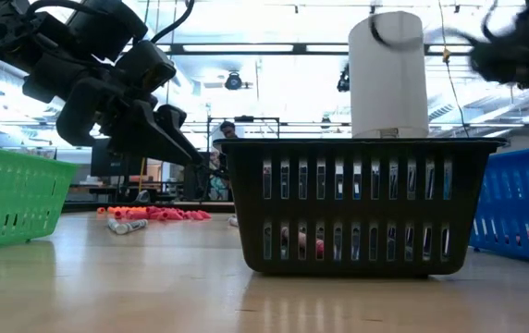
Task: Sort crayons
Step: Put the pink crayon into the black bin
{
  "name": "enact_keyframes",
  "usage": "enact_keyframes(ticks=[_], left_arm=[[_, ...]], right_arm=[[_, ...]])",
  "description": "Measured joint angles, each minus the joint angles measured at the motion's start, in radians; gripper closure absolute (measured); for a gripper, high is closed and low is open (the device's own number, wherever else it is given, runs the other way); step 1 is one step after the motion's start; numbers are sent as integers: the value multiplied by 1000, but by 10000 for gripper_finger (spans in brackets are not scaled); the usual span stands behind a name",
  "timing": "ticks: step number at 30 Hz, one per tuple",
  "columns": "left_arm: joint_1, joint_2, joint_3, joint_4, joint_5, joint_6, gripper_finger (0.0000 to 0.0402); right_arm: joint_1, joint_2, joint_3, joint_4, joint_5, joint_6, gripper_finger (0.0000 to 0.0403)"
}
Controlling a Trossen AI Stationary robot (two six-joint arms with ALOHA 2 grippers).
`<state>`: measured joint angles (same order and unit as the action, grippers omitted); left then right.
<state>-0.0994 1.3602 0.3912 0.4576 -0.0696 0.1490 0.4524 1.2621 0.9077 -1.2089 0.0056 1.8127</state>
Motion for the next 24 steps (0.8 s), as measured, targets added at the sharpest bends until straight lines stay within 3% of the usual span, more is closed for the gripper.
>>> enact_keyframes(ticks=[4, 10, 16, 24], left_arm=[[0, 0, 0, 3, 0, 3, 217], [0, 0, 0, 3, 0, 22, 217], [0, 0, 0, 2, 0, 40, 217], [-1, 0, 0, 21, 0, 191, 217]], right_arm=[[-19, 1, 65, 48, 225, -101, 295], [-62, 53, 71, 347, 449, -507, 296], [-119, 199, 71, 601, 442, -954, 298], [-205, 354, 71, 632, 353, -1307, 297]])
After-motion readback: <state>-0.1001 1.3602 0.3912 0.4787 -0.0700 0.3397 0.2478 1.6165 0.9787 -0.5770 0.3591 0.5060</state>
